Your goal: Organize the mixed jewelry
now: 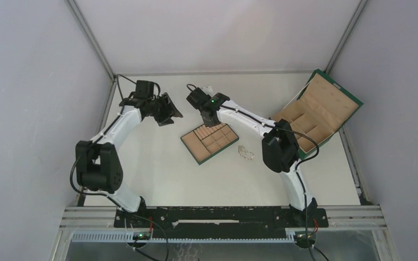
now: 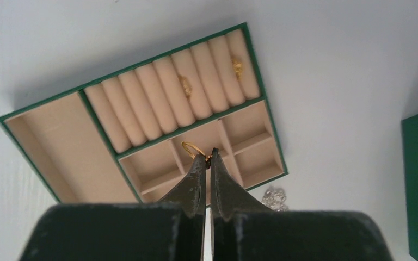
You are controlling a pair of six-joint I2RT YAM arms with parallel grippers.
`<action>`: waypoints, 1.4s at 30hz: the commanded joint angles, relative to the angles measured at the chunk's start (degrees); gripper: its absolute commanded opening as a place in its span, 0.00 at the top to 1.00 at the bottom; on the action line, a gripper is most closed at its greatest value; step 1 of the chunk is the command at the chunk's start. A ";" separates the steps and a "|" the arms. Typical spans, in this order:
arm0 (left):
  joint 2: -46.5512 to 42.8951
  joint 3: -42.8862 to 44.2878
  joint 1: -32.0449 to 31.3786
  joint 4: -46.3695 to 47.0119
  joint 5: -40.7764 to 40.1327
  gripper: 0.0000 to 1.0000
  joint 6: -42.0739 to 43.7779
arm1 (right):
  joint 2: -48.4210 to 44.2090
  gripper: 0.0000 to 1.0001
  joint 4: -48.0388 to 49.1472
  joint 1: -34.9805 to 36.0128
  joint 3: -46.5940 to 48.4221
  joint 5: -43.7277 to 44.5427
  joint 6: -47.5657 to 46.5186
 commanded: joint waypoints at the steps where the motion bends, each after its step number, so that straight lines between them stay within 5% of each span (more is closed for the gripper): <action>1: -5.82 -3.01 0.42 4.19 15.18 0.44 4.73 | -5.16 1.00 2.06 -0.90 -1.02 -7.78 0.27; 5: -9.59 -5.04 0.36 8.27 32.12 0.42 8.19 | -20.70 1.00 22.63 -5.28 -20.37 -31.76 -1.17; 8: -12.80 -5.16 -0.30 10.57 39.31 0.39 8.44 | -26.87 1.00 26.95 -7.17 -26.25 -40.73 -0.99; 20: -11.62 -4.49 -4.16 11.15 45.70 0.45 10.50 | -31.91 1.00 30.36 -9.58 -30.81 -52.71 4.78; 27: -11.88 -4.86 -4.36 11.50 46.25 0.58 10.57 | -31.84 1.00 32.16 -9.75 -31.43 -55.80 6.55; 42: -12.42 -5.95 -4.33 10.96 45.17 0.62 11.14 | -33.19 1.00 34.70 -10.56 -33.00 -58.19 8.14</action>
